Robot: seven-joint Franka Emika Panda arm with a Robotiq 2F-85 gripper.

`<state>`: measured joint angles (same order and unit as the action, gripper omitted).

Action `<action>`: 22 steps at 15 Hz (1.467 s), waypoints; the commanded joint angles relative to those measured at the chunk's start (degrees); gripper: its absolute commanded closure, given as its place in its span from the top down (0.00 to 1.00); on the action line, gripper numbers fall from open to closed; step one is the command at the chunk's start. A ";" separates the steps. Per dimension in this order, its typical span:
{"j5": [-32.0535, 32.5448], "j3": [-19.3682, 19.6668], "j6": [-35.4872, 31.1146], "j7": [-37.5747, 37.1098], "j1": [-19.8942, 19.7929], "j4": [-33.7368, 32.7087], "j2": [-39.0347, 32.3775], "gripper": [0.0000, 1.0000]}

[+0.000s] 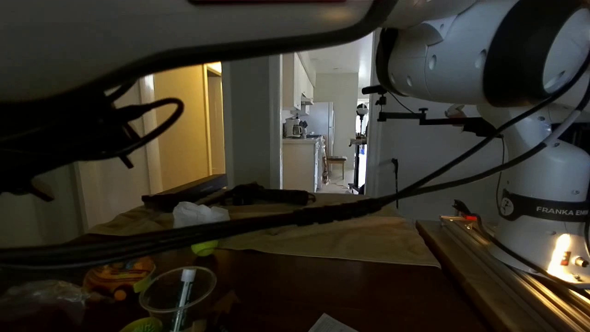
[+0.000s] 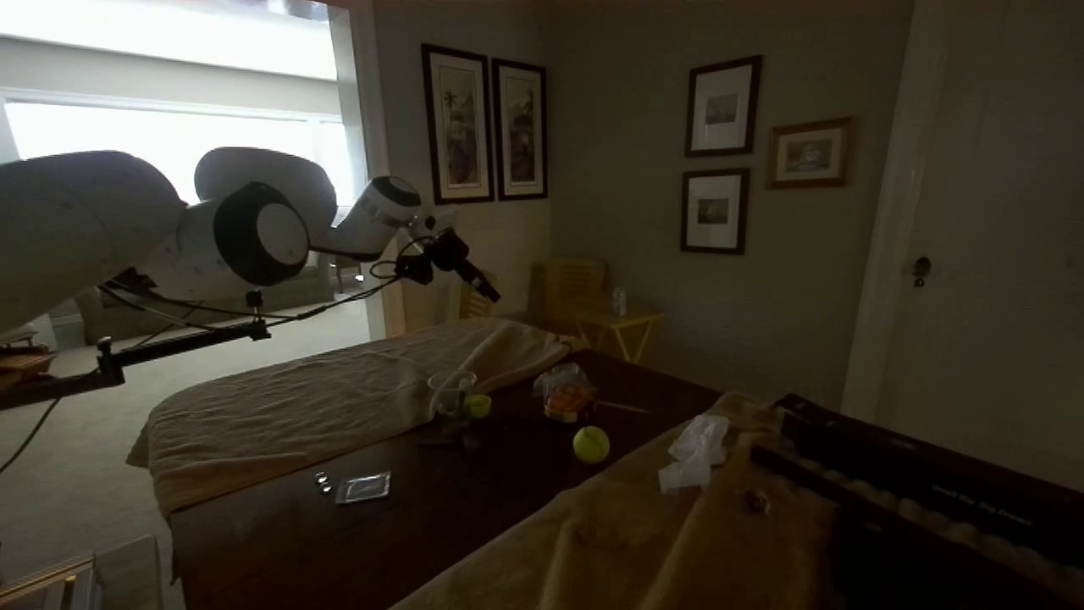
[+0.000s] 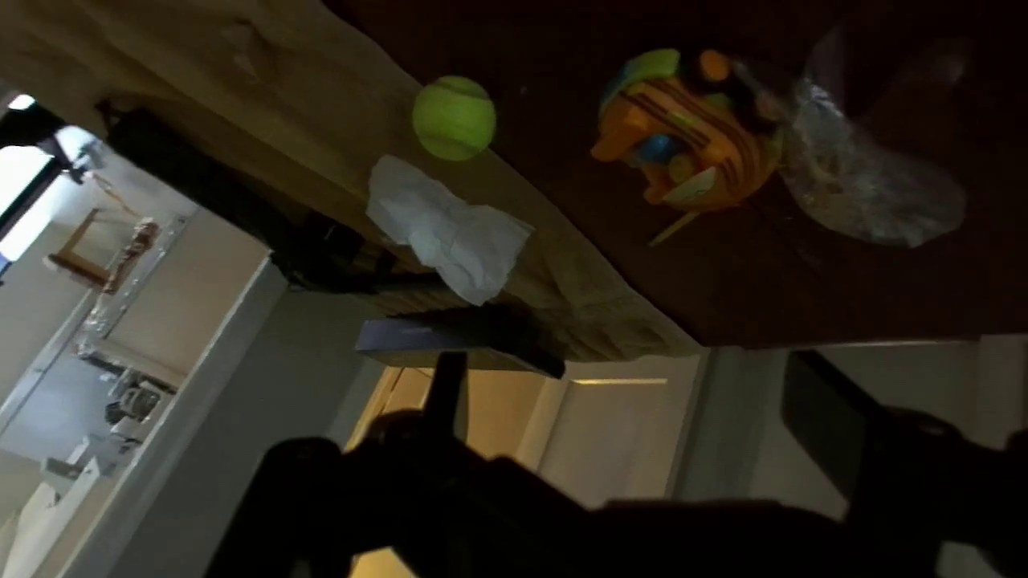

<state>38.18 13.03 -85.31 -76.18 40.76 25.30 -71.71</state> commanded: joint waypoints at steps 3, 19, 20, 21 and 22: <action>-1.10 2.03 -8.94 -1.87 0.07 0.07 -1.15 1.00; -12.12 -0.10 -15.39 -5.96 -5.19 0.07 -1.27 1.00; -12.97 -0.29 -15.79 -5.64 -5.46 0.07 -1.29 1.00; -13.26 -0.16 -17.57 -4.89 -5.68 0.07 -1.48 1.00; -13.83 -0.20 -18.26 -5.70 -5.98 0.07 -1.60 1.00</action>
<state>27.26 13.25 -101.82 -80.57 35.47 25.37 -73.48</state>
